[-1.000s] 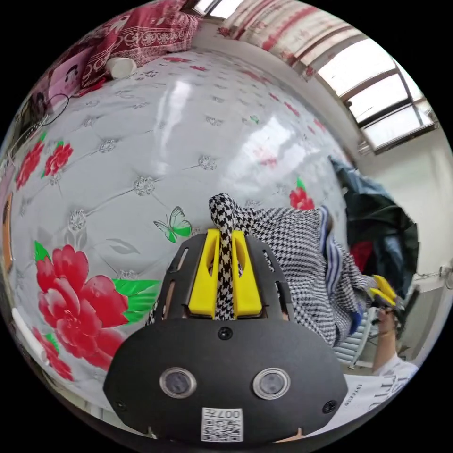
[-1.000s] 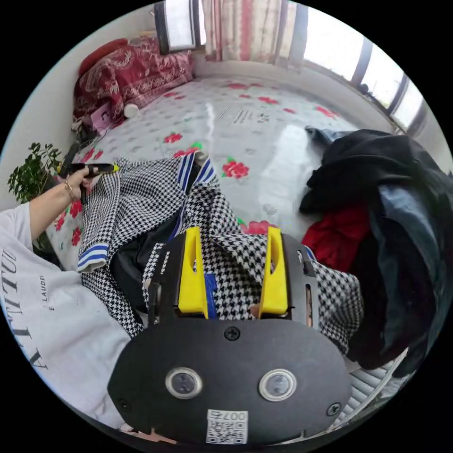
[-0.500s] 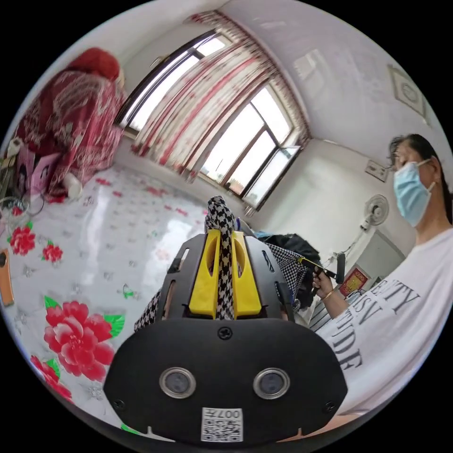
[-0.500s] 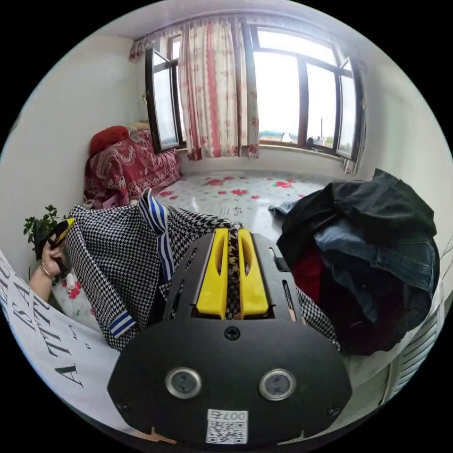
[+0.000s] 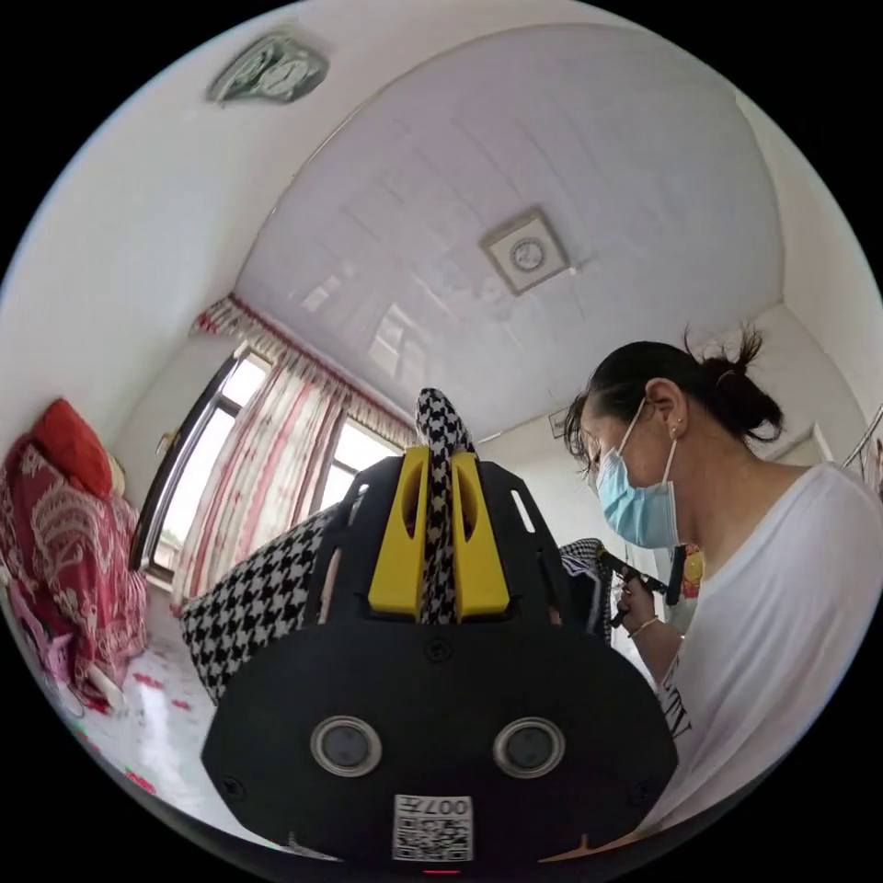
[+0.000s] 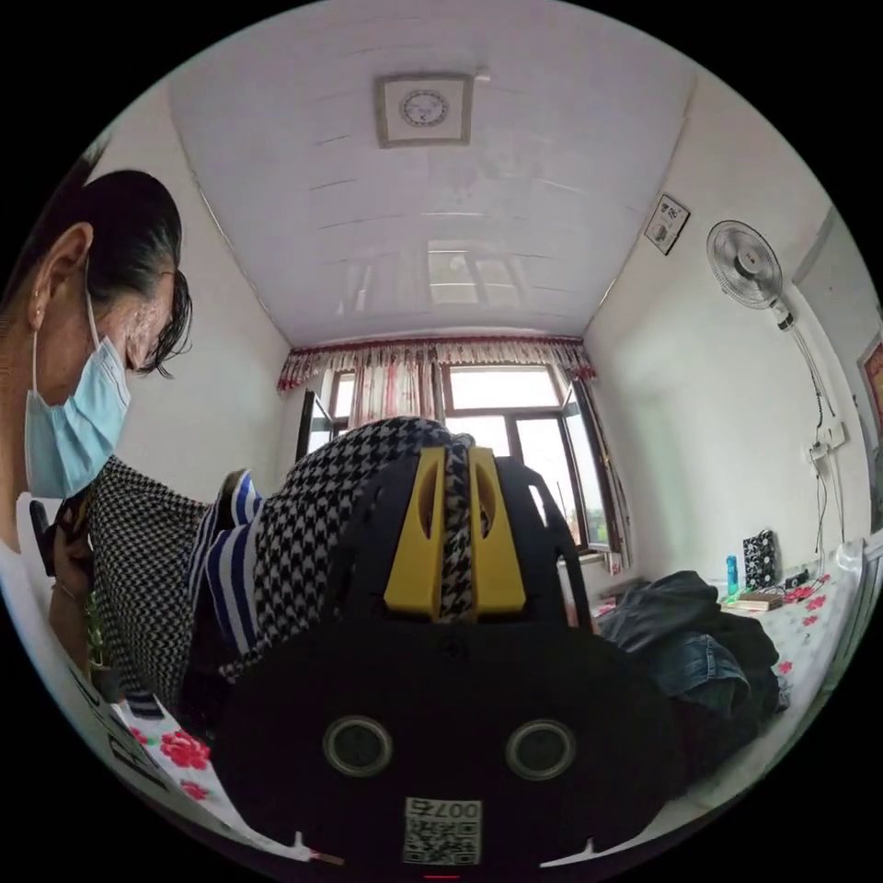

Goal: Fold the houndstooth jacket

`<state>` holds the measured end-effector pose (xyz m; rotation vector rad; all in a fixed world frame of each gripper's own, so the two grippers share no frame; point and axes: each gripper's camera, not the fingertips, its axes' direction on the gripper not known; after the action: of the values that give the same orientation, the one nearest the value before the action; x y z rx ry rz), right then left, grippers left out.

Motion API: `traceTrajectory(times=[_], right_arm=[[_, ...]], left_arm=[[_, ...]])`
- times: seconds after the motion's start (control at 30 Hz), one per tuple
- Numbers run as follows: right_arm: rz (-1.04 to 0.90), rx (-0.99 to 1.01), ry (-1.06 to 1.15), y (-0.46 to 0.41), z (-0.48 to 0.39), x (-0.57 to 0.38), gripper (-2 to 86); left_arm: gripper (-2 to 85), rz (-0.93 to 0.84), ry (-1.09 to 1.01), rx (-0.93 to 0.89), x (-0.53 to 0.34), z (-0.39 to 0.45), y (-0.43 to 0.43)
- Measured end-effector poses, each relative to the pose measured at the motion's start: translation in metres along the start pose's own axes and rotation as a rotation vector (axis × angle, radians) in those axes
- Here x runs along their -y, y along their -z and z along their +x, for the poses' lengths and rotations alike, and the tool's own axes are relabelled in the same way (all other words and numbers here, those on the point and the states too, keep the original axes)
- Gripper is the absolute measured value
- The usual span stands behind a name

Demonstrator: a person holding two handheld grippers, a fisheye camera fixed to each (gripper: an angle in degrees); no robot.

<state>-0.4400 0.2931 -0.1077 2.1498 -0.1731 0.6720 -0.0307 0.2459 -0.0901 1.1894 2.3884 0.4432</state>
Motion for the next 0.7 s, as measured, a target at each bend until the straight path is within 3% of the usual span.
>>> traceTrajectory(times=[0.17, 0.33, 0.4, 0.47, 0.53, 0.6, 0.7], right_arm=[[0.054, -0.062, 0.100, -0.016, -0.026, 0.015, 3.4], [-0.088, -0.097, 0.137, -0.108, -0.031, -0.003, 3.6], [-0.285, -0.117, 0.230, -0.191, -0.035, -0.036, 4.0], [-0.483, -0.068, 0.263, -0.257, -0.030, -0.081, 4.5], [-0.740, -0.004, 0.198, -0.310, -0.011, -0.139, 5.0], [-1.025, 0.121, 0.067, -0.334, 0.022, -0.219, 5.8], [-1.139, 0.145, -0.007, -0.295, 0.057, -0.316, 6.7]], left_arm=[[4.0, 0.094, -0.112, 0.103, 0.035, 0.023, -0.001], [4.0, -0.069, -0.093, 0.401, 0.033, -0.043, -0.050], [4.3, -0.209, -0.116, 0.589, 0.015, -0.087, -0.084], [5.1, -0.489, -0.137, 0.746, -0.019, -0.153, -0.131], [6.0, -0.874, 0.047, 0.847, -0.085, -0.255, -0.157], [5.1, -0.954, 0.092, 0.940, -0.121, -0.285, -0.136], [4.3, -0.931, -0.025, 1.011, -0.164, -0.272, -0.081]])
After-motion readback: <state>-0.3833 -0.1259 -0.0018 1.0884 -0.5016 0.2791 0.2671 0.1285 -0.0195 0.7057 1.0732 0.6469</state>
